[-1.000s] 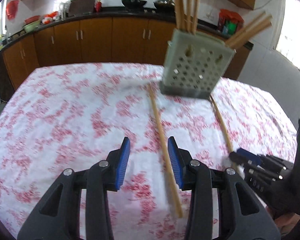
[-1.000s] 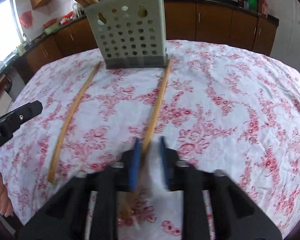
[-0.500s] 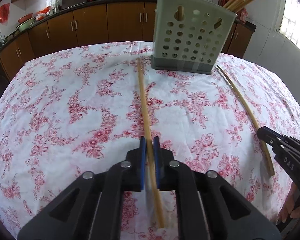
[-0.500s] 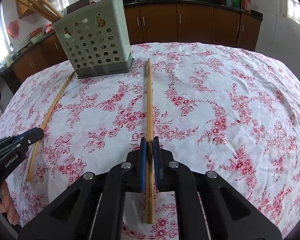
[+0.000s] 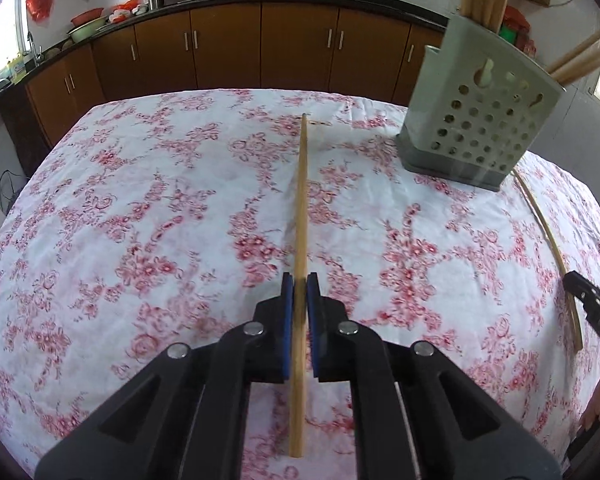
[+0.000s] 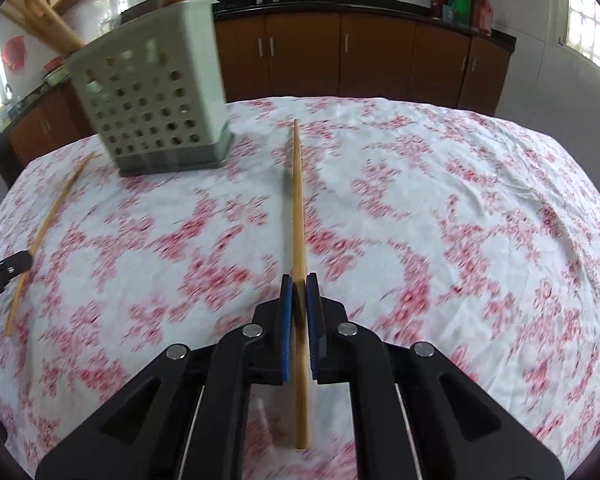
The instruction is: Organize utensils
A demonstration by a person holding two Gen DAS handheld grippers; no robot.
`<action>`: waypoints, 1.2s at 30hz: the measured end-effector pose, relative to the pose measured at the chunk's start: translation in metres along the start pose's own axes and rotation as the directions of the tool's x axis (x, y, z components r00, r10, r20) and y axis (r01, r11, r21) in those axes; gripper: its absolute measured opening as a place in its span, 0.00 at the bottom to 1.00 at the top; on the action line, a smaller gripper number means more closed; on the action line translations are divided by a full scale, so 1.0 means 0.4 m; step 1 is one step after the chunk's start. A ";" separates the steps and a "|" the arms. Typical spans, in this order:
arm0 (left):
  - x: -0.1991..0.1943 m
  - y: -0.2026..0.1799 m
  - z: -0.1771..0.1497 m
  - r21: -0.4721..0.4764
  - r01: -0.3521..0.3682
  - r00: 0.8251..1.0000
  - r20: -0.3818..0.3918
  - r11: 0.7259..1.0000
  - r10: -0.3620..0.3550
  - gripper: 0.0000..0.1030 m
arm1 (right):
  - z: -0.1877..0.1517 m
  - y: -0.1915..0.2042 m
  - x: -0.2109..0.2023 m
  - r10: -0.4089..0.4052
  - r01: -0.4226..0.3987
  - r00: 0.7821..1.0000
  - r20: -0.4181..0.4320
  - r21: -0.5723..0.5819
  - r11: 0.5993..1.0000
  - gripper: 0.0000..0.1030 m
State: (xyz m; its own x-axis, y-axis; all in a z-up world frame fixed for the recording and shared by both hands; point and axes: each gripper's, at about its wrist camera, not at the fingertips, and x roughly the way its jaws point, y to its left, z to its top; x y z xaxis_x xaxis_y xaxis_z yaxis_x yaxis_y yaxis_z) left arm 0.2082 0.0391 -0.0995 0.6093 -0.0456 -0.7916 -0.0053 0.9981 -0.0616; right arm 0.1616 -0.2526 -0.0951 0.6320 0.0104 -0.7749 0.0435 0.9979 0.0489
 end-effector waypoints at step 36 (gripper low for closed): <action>0.001 0.013 -0.008 -0.027 0.044 0.999 0.023 0.999 -0.043 0.10 | 0.017 -0.012 0.011 0.000 0.000 1.000 0.002 -0.004 1.000 0.09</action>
State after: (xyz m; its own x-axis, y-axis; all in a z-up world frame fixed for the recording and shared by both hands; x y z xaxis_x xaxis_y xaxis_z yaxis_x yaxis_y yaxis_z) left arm 0.2059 0.0439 -0.1019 0.6268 -0.0877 -0.7742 0.0001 0.9937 -0.1124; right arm 0.1695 -0.2577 -0.0944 0.6332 0.0099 -0.7739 0.0406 0.9981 0.0459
